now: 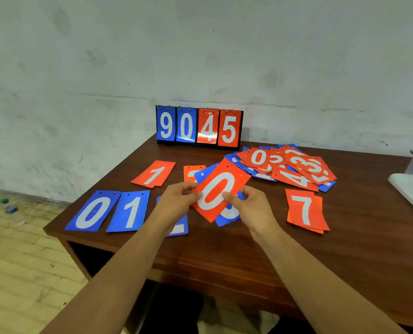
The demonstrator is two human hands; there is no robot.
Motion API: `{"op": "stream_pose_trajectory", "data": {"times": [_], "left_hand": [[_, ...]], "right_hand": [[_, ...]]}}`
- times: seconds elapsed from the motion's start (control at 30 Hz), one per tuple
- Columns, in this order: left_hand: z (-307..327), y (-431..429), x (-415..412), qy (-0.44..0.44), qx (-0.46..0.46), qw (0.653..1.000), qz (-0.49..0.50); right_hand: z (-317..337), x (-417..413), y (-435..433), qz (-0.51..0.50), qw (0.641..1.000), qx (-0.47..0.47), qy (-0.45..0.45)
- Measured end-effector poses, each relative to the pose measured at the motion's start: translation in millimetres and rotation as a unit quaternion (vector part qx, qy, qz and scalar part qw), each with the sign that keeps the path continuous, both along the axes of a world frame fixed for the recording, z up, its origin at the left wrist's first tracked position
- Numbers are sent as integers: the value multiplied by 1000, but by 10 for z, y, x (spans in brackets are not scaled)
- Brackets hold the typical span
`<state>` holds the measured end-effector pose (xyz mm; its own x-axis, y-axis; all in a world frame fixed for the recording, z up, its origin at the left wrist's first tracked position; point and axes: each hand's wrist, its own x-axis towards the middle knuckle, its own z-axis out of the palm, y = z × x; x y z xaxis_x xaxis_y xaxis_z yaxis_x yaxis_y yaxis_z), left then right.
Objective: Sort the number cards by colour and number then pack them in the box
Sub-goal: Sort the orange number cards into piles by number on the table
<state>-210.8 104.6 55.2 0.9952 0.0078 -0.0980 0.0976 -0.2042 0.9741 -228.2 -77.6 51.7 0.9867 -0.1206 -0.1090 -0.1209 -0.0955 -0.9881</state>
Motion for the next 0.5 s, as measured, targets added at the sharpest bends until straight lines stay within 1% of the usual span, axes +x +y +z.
{"op": "stream_pose_trajectory", "data": {"times": [0.1,0.17,0.27,0.3,0.37,0.5], "left_hand": [[1,207,36,-6,13,1000,13],[20,394,105,-23,2,998,57],[50,821,327,-44,-10,989,138],[62,994,431,-51,2,985,163],[81,1321,631,-49,60,974,214],[72,1809,1101,4,147,960,239]], "right_hand": [[11,85,186,34,999,-36,-5],[14,140,322,36,999,-41,-4],[-4,286,535,2,999,-42,4],[2,337,613,-1,999,-35,12],[2,447,764,7,999,-4,32],[-40,721,1073,19,998,37,47]]}}
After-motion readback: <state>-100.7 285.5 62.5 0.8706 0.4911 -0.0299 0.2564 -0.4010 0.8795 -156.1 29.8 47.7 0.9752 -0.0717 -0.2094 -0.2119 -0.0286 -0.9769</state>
